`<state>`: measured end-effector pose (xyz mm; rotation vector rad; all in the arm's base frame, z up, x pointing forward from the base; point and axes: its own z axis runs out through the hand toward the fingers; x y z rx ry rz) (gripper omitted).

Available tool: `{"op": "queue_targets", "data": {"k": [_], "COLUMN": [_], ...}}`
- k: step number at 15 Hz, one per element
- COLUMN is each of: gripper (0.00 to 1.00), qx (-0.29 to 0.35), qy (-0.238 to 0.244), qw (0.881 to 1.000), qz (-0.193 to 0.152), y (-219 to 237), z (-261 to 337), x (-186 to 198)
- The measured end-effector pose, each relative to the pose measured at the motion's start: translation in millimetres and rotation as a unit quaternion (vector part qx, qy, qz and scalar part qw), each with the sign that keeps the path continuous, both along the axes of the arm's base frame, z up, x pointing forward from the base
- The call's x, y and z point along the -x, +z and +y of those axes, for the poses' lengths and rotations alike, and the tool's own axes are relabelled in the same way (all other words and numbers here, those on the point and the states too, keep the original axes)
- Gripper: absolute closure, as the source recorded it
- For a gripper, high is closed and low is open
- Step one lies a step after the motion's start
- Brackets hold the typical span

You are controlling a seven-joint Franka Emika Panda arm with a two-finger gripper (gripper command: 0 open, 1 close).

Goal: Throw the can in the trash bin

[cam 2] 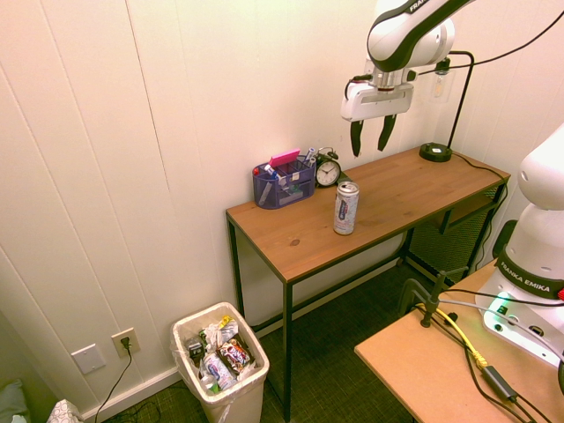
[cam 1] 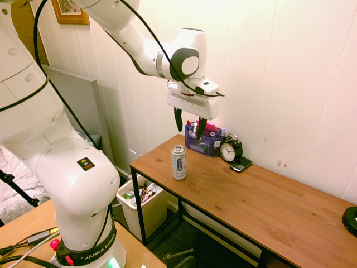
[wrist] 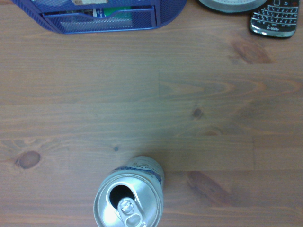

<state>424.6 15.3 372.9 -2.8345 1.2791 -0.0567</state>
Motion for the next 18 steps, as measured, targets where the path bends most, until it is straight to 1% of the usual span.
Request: {"op": "queue_targets", "data": {"k": [2,5,8,11,16,17,18], "gripper": [0.0,0.0,0.0,0.0,0.0,1.0,1.0], "qx": [-0.001,0.0,0.017,0.032,0.03,0.033,0.04], "qy": [0.002,0.014,0.014,0.012,0.012,0.01,0.007], "qw": [1.0,1.0,1.0,0.998,0.995,0.995,0.995], "qz": [0.002,0.004,0.021,0.055,0.09,0.094,0.096], "y": [-1.2,-0.6,-11.3,-45.1,-96.9,-104.0,-109.4], "z": [2.1,24.6,46.9,57.0,73.2,75.2,74.9], "x": [0.2,1.5,5.1,1.0,-23.0,-26.4,-28.5]}}
